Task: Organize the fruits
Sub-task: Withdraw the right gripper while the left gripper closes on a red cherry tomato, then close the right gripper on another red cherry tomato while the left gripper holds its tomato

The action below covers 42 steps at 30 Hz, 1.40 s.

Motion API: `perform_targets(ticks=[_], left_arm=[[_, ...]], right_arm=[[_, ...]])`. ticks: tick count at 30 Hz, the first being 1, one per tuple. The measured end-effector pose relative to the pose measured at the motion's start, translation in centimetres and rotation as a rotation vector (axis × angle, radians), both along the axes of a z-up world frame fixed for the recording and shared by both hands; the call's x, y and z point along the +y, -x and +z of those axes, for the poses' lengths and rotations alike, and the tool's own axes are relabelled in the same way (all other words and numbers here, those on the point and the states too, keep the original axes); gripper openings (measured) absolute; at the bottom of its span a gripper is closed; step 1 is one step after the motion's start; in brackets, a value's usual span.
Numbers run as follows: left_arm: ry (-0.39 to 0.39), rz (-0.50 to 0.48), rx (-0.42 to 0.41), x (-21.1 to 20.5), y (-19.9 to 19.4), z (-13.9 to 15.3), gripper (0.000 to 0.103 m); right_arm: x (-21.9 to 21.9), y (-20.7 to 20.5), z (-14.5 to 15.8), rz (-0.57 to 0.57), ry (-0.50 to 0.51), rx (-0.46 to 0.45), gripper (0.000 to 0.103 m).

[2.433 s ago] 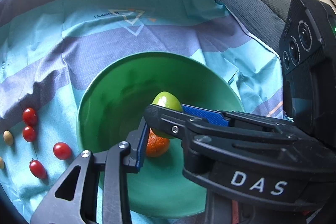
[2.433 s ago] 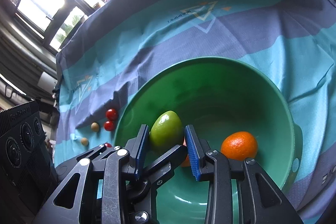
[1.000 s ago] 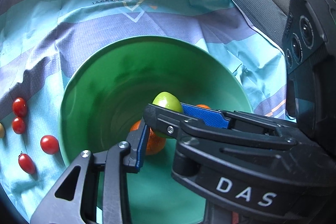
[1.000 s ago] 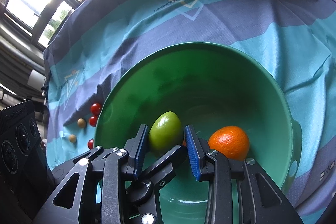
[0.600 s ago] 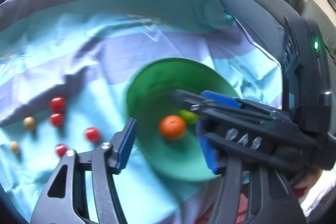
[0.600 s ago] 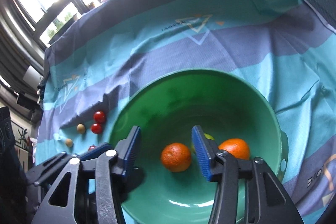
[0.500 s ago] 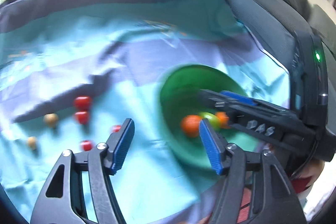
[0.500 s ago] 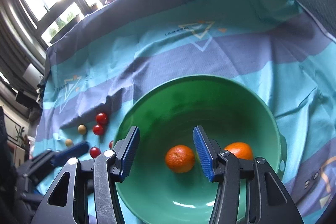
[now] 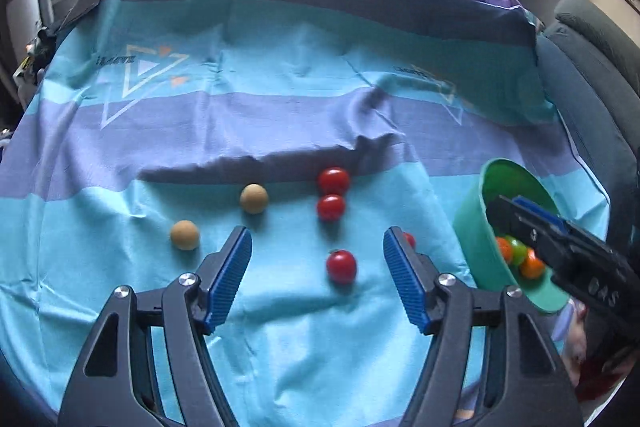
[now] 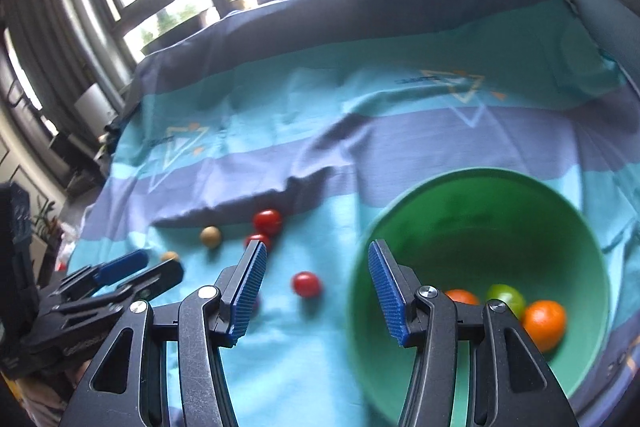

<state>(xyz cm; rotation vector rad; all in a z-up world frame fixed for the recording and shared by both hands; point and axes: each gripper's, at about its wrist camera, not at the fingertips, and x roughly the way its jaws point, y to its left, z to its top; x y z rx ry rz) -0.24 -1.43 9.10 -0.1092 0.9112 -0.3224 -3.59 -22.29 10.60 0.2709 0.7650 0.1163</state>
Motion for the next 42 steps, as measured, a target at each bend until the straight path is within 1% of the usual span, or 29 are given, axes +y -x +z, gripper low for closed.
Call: perform_targets(ticks=[4, 7, 10, 12, 13, 15, 17, 18, 20, 21, 22, 23, 25, 26, 28, 29, 30, 32, 34, 36, 40, 42], left_arm=[[0.019, 0.046, 0.031, 1.1, -0.8, -0.6, 0.068], [-0.004, 0.047, 0.054, 0.6, -1.1, -1.6, 0.067], [-0.019, 0.02, 0.07, -0.2, -1.3, -2.6, 0.063], [-0.017, -0.002, 0.095, -0.9, -1.6, -3.4, 0.056], [-0.015, -0.01, 0.105, -1.1, -1.7, -3.9, 0.055], [-0.014, -0.033, 0.134, -1.8, -2.0, -4.9, 0.047], [-0.016, -0.038, 0.16, -2.4, -2.2, -5.7, 0.044], [-0.015, -0.04, 0.166, -2.6, -2.2, -6.1, 0.041], [-0.005, -0.042, 0.172, -2.9, -2.4, -6.5, 0.04], [0.011, -0.055, 0.181, -3.0, -2.4, -6.6, 0.035], [0.027, -0.064, 0.189, -3.2, -2.4, -6.7, 0.032], [0.038, -0.075, 0.193, -3.3, -2.4, -6.7, 0.029], [0.026, -0.075, 0.182, -3.7, -2.3, -6.9, 0.03], [0.026, -0.072, 0.185, -3.7, -2.3, -7.1, 0.029], [0.046, -0.064, 0.223, -3.7, -2.5, -7.7, 0.025], [0.051, -0.055, 0.213, -3.7, -2.4, -7.7, 0.026], [0.044, -0.051, 0.215, -3.7, -2.4, -7.7, 0.025], [0.053, -0.034, 0.225, -3.2, -2.5, -7.5, 0.025], [0.034, -0.002, 0.225, -2.4, -2.5, -7.0, 0.024], [0.014, 0.037, 0.196, -1.2, -2.2, -6.0, 0.025], [0.014, 0.091, 0.127, 1.5, -1.9, -3.6, 0.025], [-0.006, 0.125, 0.081, 2.6, -1.6, -2.4, 0.025]], right_arm=[[2.1, -0.6, -0.7, 0.076, -0.044, 0.021, 0.055], [2.9, -1.1, -1.4, 0.073, -0.048, 0.058, 0.055], [3.1, -1.3, -1.8, 0.053, -0.038, 0.077, 0.054], [3.1, -1.4, -2.1, 0.048, -0.048, 0.095, 0.054], [3.2, -1.5, -2.3, 0.049, -0.054, 0.106, 0.053], [3.3, -1.8, -2.6, 0.054, -0.057, 0.119, 0.046], [3.4, -2.1, -2.9, 0.042, -0.061, 0.131, 0.046], [3.4, -2.2, -3.1, 0.036, -0.061, 0.138, 0.046], [3.6, -2.6, -3.5, 0.026, -0.057, 0.156, 0.046], [3.8, -2.7, -3.7, 0.021, -0.05, 0.161, 0.046], [3.9, -2.7, -3.7, 0.014, -0.035, 0.157, 0.046], [4.3, -2.7, -3.7, -0.002, -0.002, 0.147, 0.046], [5.0, -2.7, -3.8, -0.027, 0.062, 0.133, 0.046], [5.2, -2.7, -3.9, -0.032, 0.074, 0.134, 0.046], [5.2, -2.9, -3.9, -0.031, 0.082, 0.137, 0.046], [5.1, -2.9, -3.9, -0.033, 0.08, 0.14, 0.046], [5.0, -2.9, -3.8, -0.036, 0.077, 0.141, 0.046], [4.8, -2.9, -3.8, -0.032, 0.068, 0.141, 0.046], [4.7, -2.9, -3.8, -0.027, 0.061, 0.141, 0.046], [4.8, -3.0, -3.7, -0.028, 0.057, 0.138, 0.046], [5.7, -3.4, -3.7, -0.023, 0.093, 0.14, 0.046], [6.2, -3.8, -3.7, -0.011, 0.093, 0.16, 0.046]])
